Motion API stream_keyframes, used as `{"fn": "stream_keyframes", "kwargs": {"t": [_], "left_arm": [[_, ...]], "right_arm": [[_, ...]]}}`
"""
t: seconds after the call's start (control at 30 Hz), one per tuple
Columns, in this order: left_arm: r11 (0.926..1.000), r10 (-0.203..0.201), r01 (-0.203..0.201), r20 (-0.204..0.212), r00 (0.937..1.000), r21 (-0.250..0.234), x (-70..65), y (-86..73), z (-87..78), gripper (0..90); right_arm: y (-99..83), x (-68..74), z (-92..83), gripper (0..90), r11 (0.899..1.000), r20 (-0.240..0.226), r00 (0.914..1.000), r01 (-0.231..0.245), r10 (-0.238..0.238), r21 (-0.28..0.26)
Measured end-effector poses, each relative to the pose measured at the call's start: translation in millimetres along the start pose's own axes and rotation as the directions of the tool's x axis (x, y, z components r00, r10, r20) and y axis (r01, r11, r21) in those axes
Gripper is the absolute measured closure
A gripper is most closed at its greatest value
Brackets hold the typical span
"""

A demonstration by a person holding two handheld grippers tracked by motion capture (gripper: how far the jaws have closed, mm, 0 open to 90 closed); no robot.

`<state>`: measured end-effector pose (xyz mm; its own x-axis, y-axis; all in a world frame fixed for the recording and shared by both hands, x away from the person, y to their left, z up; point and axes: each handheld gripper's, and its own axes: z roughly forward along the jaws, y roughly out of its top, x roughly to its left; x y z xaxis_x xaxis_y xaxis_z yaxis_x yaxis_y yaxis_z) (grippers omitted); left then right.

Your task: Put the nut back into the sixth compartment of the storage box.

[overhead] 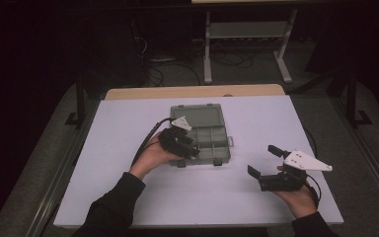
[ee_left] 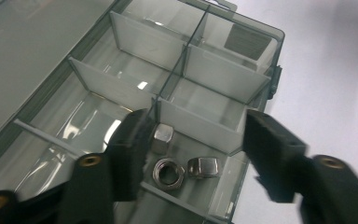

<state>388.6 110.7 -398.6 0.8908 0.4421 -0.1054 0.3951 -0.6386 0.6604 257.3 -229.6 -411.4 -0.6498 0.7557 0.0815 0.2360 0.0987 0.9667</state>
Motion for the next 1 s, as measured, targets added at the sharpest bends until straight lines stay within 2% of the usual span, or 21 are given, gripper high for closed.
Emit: {"fn": "stream_keyframes", "kwargs": {"t": [0.1,0.2,0.33,0.43,0.5,0.57,0.73,1.0], "left_arm": [[1.0000,0.006,-0.006,-0.003,1.0000,-0.004,0.9,-0.2,-1.2,30.1],[0.9998,-0.011,0.011,-0.007,0.9999,-0.015,0.6,0.0,-1.9,21.9],[0.9978,-0.025,0.024,-0.014,0.9996,-0.062,-0.5,-0.2,-4.2,13.8],[0.9971,-0.011,0.009,-0.027,0.9996,-0.076,-0.4,-1.1,-8.4,12.8],[0.9947,-0.025,0.023,-0.019,0.9995,-0.100,-2.3,-2.9,-12.5,10.8],[0.9934,-0.008,0.004,-0.028,0.9996,-0.114,-2.5,-4.0,-17.4,10.8],[0.9852,-0.007,-0.001,-0.041,0.9991,-0.172,-6.6,-11.8,-30.2,10.6],[0.9733,-0.027,0.011,-0.070,0.9972,-0.229,-8.5,-30.6,-51.5,10.7]], "right_arm": [[-0.5,-0.3,0.1,0.0,1.000,-0.002,1.0000,-0.004,0.004,0.003],[-1.0,-1.4,0.0,0.0,1.000,-0.004,1.0000,-0.004,0.004,0.000],[-1.2,-2.5,-0.4,0.0,1.000,-0.005,1.0000,-0.006,0.006,-0.002],[-1.0,-3.0,0.0,0.0,1.000,-0.006,1.0000,-0.004,0.004,-0.005],[-1.0,-3.0,0.2,0.0,1.000,-0.006,1.0000,-0.003,0.003,-0.002],[-1.0,-3.3,0.5,0.0,1.000,-0.005,1.0000,-0.001,0.001,-0.001],[-0.2,-1.6,0.1,0.0,1.000,-0.009,1.0000,-0.003,0.003,0.001],[-0.2,-0.7,0.1,0.0,1.000,-0.003,1.0000,-0.002,0.002,0.002]]}}
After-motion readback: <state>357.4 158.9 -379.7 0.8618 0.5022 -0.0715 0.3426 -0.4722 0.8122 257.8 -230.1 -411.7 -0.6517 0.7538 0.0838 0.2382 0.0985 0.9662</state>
